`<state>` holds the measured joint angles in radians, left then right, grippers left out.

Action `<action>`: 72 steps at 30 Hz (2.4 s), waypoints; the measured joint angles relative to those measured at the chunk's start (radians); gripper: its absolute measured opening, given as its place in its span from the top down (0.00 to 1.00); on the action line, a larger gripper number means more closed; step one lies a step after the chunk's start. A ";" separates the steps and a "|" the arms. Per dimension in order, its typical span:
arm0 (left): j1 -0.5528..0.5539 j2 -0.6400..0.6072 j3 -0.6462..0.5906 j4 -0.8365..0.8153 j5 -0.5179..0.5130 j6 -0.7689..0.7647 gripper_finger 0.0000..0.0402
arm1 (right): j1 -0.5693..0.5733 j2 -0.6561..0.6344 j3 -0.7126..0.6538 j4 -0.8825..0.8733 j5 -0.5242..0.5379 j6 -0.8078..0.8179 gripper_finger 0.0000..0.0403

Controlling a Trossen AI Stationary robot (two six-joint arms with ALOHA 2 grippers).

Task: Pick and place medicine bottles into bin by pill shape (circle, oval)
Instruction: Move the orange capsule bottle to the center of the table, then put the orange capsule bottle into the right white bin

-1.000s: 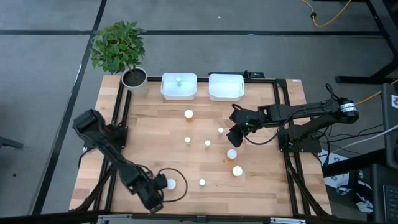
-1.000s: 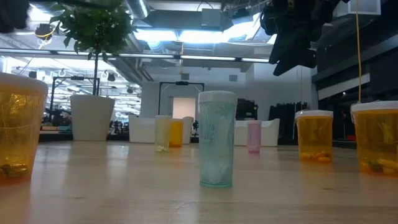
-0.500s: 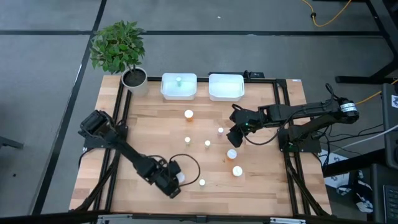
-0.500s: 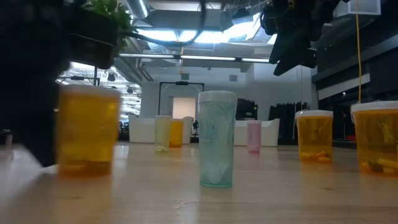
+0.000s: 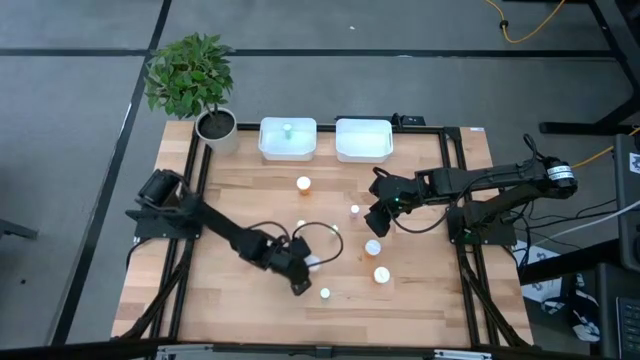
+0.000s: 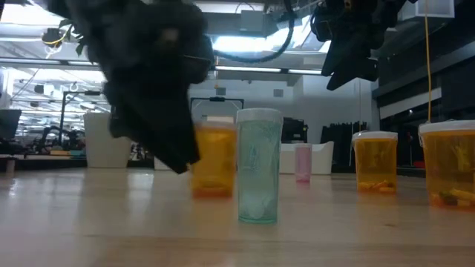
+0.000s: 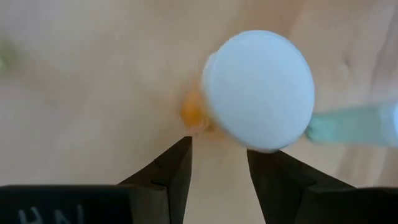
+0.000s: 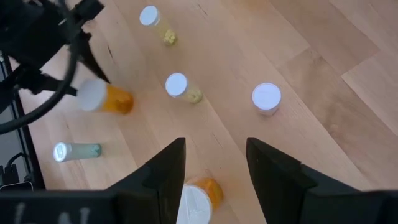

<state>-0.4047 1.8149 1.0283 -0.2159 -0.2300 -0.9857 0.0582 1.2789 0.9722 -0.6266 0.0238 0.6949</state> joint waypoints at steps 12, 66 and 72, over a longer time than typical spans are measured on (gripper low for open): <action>0.129 0.000 0.000 0.092 -0.015 0.158 0.63 | 0.000 0.000 0.000 0.000 0.000 -0.001 0.57; -0.044 -0.324 0.000 -0.608 0.075 -0.108 0.63 | 0.715 0.288 0.000 0.086 0.084 1.042 0.57; -0.041 -0.366 0.000 -0.746 0.104 -0.047 0.63 | 0.703 0.343 0.000 0.167 0.088 1.188 0.57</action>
<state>-0.4461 1.4485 1.0279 -0.9622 -0.1262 -1.0327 0.7612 1.6216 0.9722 -0.4598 0.1121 1.8829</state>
